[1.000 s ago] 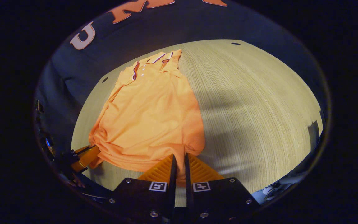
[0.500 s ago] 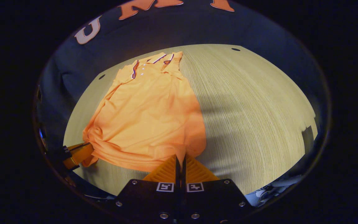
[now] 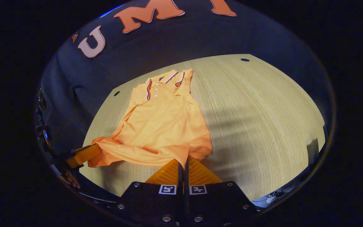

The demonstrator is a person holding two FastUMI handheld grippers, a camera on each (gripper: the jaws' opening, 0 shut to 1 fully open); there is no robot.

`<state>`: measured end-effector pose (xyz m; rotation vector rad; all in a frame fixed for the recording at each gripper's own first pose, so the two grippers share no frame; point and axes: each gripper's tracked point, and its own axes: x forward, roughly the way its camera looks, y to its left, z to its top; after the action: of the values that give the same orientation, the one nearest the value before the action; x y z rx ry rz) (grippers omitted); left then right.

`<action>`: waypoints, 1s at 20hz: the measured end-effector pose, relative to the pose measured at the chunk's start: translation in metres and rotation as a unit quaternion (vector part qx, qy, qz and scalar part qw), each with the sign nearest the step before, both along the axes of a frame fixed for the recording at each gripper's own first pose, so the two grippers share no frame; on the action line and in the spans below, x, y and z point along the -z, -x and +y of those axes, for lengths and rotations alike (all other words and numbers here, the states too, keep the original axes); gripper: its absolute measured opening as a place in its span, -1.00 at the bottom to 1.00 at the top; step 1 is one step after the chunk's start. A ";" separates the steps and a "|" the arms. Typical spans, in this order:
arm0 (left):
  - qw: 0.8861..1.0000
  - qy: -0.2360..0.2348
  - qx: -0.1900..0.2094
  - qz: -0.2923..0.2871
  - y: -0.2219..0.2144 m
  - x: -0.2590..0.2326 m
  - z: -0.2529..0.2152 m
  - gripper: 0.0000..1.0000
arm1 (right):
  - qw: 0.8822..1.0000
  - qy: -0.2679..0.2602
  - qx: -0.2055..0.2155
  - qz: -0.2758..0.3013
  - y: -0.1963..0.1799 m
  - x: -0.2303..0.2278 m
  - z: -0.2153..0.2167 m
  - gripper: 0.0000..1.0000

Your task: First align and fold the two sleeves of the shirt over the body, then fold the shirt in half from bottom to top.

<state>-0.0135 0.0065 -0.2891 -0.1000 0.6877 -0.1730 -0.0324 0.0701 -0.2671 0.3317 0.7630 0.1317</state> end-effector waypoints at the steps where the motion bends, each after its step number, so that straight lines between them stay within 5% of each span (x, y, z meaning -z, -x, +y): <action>1: 1.000 -0.001 0.001 -0.005 0.000 -0.007 -0.001 -0.97 | 1.000 -0.003 -0.002 -0.006 -0.005 -0.007 -0.001 -0.99; 6: 1.000 0.008 0.007 -0.024 -0.022 -0.038 -0.006 -0.97 | 1.000 -0.005 -0.007 -0.025 -0.035 -0.034 -0.010 -0.99; 20: 0.998 0.033 0.024 -0.049 -0.179 -0.077 0.005 -0.97 | 0.999 0.011 0.024 -0.044 -0.164 -0.087 -0.007 -0.99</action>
<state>0.1652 0.0115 -0.2123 -0.1366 0.5868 -0.2456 0.1318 0.0629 -0.1804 0.3215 0.6690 0.0923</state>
